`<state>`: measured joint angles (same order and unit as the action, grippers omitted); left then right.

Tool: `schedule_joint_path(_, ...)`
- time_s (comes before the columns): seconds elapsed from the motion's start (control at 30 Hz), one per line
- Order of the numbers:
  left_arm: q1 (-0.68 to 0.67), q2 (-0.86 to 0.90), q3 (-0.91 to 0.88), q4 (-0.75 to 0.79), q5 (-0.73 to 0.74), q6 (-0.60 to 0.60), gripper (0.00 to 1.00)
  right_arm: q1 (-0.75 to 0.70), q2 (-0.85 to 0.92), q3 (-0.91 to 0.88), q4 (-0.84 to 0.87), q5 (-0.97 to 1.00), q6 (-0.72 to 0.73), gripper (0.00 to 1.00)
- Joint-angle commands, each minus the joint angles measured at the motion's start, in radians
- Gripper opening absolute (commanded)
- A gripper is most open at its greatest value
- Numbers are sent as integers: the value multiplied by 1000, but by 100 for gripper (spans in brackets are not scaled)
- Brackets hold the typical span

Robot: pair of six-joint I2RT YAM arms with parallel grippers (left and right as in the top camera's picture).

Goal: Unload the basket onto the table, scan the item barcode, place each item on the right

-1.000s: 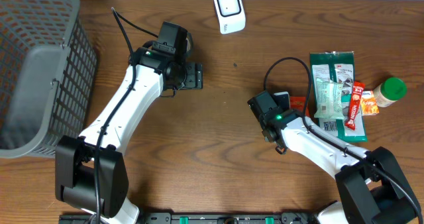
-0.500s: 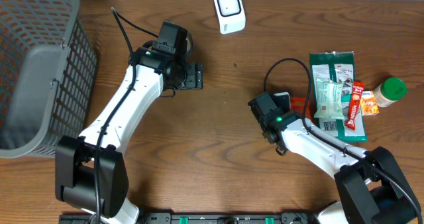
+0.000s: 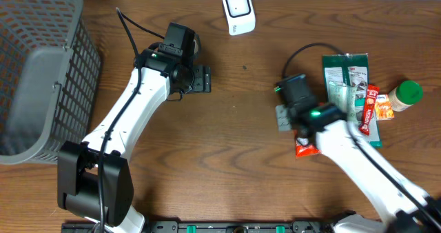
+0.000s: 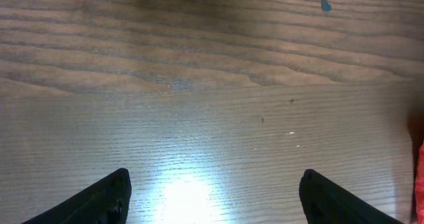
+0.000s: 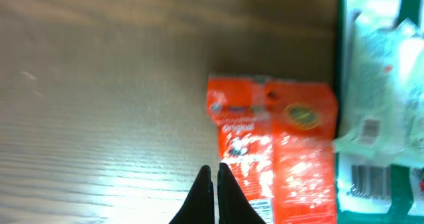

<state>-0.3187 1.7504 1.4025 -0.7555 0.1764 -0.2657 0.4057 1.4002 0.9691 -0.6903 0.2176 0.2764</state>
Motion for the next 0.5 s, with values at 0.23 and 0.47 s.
schedule_joint_path(0.23, 4, 3, 4, -3, -13, 2, 81, -161, -48, 8, -122, -121, -58, 76)
schedule_joint_path(0.47, 4, 3, 4, -3, -13, 2, 81, -163, -47, 8, -90, -115, -57, 99)
